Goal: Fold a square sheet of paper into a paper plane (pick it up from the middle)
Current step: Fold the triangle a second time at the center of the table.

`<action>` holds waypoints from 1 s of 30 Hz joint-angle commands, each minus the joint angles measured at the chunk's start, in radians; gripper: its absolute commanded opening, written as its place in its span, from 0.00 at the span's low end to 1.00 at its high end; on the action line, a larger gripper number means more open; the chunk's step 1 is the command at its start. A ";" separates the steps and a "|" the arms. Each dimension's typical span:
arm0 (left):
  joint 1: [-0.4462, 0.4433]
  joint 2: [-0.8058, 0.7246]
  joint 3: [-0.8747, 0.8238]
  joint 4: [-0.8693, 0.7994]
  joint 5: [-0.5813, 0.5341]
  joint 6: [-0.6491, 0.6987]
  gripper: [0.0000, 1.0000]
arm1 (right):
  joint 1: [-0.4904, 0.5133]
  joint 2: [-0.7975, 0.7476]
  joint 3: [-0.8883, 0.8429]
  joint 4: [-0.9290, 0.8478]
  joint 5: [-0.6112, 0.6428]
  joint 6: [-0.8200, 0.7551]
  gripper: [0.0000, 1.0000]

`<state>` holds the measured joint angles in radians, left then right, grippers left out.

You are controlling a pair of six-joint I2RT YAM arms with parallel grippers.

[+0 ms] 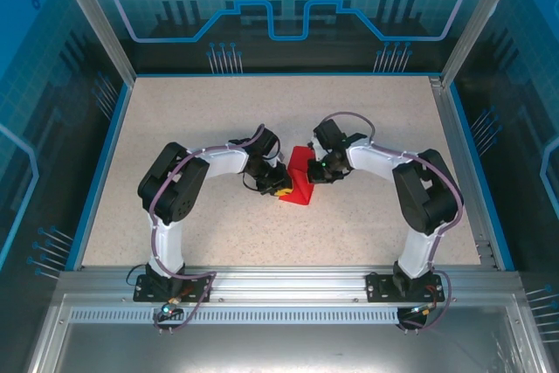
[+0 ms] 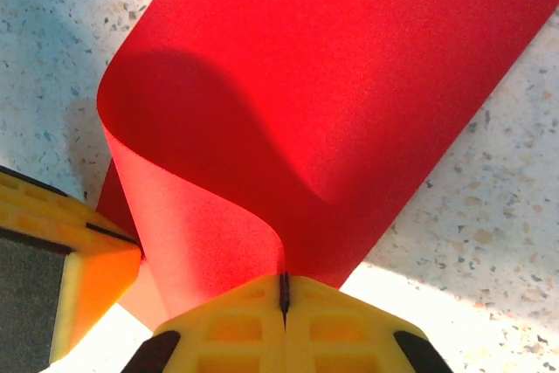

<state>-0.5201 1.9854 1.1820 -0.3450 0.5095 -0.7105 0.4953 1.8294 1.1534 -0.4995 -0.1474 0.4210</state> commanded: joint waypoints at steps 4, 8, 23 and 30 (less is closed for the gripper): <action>-0.007 0.012 0.018 -0.016 -0.002 0.021 0.15 | 0.029 0.058 0.082 -0.126 0.045 -0.028 0.05; -0.007 0.009 0.020 -0.013 0.001 0.024 0.15 | 0.047 0.068 0.090 -0.140 0.065 -0.030 0.05; -0.008 0.006 0.011 0.002 0.012 0.034 0.15 | 0.074 0.086 0.153 -0.201 0.175 -0.048 0.05; -0.007 0.007 0.016 -0.005 0.007 0.037 0.14 | 0.079 0.116 0.183 -0.229 0.204 -0.055 0.05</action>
<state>-0.5201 1.9854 1.1828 -0.3420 0.5121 -0.6998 0.5579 1.9232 1.3079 -0.6846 0.0269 0.3828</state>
